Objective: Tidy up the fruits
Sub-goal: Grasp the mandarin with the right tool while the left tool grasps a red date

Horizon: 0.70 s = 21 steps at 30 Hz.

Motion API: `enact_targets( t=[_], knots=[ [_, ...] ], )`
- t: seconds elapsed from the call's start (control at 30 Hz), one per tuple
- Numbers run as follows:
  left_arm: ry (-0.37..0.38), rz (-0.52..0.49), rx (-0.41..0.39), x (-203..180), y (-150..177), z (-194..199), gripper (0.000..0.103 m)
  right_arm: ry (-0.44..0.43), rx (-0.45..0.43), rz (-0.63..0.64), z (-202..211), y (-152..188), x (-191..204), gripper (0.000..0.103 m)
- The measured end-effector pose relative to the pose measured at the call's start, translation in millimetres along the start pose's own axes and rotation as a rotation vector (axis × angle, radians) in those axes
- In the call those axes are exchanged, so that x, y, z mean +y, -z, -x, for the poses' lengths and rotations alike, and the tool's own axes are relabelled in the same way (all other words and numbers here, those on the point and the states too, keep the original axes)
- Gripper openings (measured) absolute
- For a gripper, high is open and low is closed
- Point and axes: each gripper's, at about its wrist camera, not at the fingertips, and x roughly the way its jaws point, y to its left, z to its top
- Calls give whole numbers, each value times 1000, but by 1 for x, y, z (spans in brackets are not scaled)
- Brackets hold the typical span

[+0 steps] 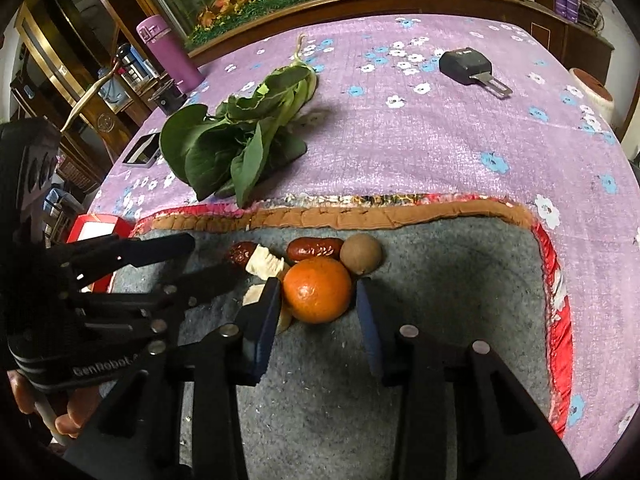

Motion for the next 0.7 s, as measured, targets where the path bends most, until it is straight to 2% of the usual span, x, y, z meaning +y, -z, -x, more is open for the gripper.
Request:
enact_targets(
  t=[0.2, 0.47, 0.6, 0.7],
  knots=[
    [-6, -27, -2, -4, -3, -5, 57, -13, -1, -16, -2, 0, -3, 40],
    [-17, -73, -19, -9, -5, -6, 49, -40, -4, -31, -2, 1, -8, 40],
    [2, -74, -25, -7, -7, -5, 27, -44, -6, -27, -2, 2, -7, 39],
    [-3, -89, -23, -9, -7, -5, 26, -44, -9, -26, -2, 2, -8, 39]
  ],
)
